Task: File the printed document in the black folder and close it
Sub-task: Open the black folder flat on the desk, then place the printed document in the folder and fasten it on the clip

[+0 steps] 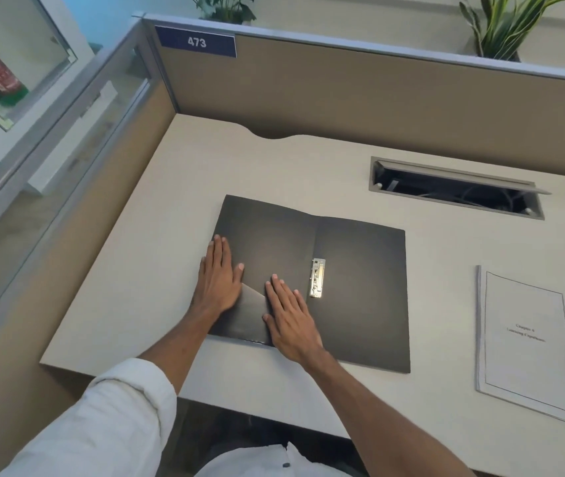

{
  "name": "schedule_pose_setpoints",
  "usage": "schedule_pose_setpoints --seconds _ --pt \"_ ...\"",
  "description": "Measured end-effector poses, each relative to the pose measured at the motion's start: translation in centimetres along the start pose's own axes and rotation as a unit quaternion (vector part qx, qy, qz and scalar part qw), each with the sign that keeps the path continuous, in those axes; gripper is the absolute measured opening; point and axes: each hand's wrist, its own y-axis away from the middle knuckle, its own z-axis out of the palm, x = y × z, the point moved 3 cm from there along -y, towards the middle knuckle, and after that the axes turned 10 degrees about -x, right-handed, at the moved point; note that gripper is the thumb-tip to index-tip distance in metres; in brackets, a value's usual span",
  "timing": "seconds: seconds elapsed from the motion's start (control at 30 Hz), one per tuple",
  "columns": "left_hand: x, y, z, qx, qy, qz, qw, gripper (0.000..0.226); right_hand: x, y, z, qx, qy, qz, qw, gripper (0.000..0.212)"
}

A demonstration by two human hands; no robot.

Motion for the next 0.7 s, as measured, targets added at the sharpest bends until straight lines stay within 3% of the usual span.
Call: schedule_pose_setpoints --seconds 0.23,0.43,0.57,0.7 --pt "3.3 -0.9 1.0 0.009 -0.037 0.059 0.998 0.074 0.9 0.5 -1.3 0.024 -0.005 -0.009 1.000 0.064" --pt "8.6 -2.0 2.2 -0.044 -0.036 0.151 0.987 0.079 7.7 3.1 -5.1 0.110 -0.036 0.115 0.987 0.061" --pt "12.0 -2.3 3.9 -0.091 -0.042 0.198 0.975 0.087 13.2 4.8 -5.5 0.072 -0.014 0.177 0.982 0.068" --pt "13.8 -2.7 5.4 -0.145 -0.071 0.194 0.968 0.093 15.9 5.3 -5.4 0.012 -0.026 0.175 0.984 0.077"
